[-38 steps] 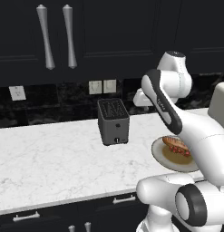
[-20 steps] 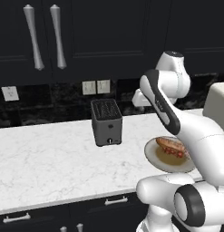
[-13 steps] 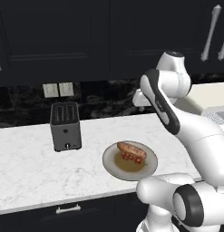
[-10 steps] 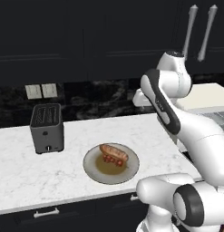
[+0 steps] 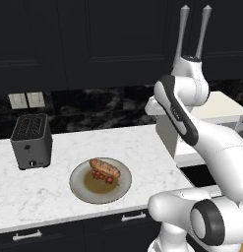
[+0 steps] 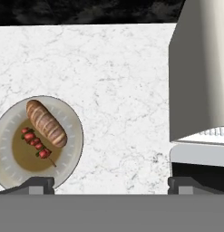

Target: Pick up the kebab skewer and baguette bread, and place them inside the toaster oven. Close the toaster oven door and start by setting the timer.

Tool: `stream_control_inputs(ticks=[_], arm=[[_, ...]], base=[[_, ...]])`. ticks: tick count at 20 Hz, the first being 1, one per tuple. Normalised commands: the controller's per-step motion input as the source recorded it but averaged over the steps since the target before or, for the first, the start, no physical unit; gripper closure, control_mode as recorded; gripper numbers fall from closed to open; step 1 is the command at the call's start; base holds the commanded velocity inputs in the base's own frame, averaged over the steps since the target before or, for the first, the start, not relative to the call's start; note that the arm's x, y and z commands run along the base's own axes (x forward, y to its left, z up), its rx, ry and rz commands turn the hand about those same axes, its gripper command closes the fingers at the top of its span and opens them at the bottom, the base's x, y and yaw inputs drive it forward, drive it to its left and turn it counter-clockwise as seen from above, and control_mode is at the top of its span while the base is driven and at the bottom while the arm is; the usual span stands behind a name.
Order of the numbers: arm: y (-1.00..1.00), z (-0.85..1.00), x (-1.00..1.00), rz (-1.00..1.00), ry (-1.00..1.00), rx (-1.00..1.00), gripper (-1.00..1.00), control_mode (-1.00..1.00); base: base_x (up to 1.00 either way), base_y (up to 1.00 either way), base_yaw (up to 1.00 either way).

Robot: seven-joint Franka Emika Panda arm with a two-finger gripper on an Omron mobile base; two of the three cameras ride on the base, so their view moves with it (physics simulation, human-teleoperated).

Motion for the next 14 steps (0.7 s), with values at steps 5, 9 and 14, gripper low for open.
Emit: stream_control_inputs(ticks=[5, 9, 14], arm=[[0.0, 0.0, 0.0, 0.0, 0.0, 0.0, -1.0, 1.0], [0.0, 0.0, 0.0, 0.0, 0.0, 0.0, -1.0, 1.0], [0.0, 0.0, 0.0, 0.0, 0.0, 0.0, -1.0, 1.0]], base=[[0.0, 0.0, 0.0], [0.0, 0.0, 0.0], [0.0, 0.0, 0.0]])
